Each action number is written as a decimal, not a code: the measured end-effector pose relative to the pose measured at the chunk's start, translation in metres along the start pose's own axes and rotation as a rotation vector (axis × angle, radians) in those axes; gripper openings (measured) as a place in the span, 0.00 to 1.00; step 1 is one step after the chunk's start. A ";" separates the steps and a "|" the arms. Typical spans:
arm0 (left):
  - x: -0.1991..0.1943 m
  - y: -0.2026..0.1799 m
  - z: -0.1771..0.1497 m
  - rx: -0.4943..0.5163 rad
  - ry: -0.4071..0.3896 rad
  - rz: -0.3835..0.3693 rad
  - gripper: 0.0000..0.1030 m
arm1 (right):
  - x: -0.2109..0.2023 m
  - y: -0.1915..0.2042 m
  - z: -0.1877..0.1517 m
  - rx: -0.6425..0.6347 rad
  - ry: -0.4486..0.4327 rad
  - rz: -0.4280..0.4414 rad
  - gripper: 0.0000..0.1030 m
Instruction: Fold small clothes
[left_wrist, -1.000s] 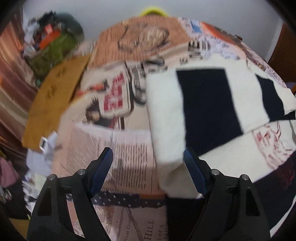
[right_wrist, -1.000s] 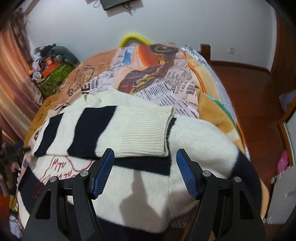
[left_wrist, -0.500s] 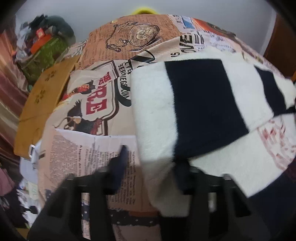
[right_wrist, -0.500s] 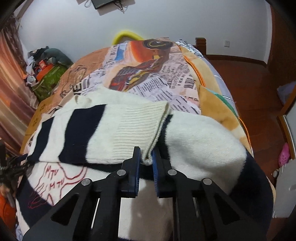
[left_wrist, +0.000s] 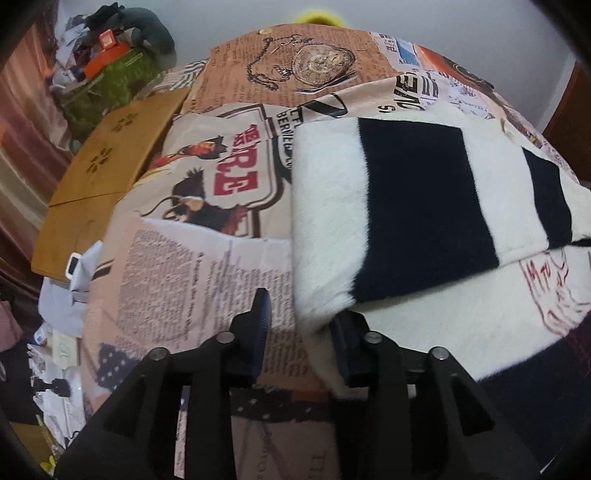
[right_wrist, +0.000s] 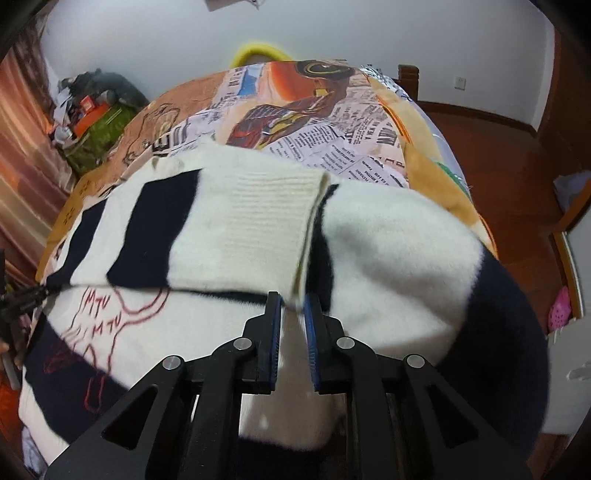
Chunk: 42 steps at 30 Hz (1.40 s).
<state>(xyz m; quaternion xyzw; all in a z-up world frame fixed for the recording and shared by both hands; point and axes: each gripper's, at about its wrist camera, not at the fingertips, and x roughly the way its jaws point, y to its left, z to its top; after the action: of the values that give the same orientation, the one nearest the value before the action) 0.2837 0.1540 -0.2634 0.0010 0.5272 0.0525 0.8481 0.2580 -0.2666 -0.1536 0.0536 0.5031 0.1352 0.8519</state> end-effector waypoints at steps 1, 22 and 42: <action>-0.001 0.003 -0.002 -0.009 0.004 0.000 0.38 | -0.006 0.000 -0.001 0.001 -0.010 0.001 0.13; -0.121 -0.034 -0.004 0.022 -0.225 -0.006 0.78 | -0.110 -0.062 -0.065 0.136 -0.155 -0.118 0.60; -0.068 -0.125 -0.022 0.127 -0.051 -0.078 0.79 | -0.056 -0.086 -0.133 0.220 0.014 -0.056 0.18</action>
<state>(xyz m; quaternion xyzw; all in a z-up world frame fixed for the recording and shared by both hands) 0.2454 0.0221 -0.2200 0.0356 0.5073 -0.0144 0.8609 0.1316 -0.3706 -0.1904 0.1320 0.5222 0.0556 0.8407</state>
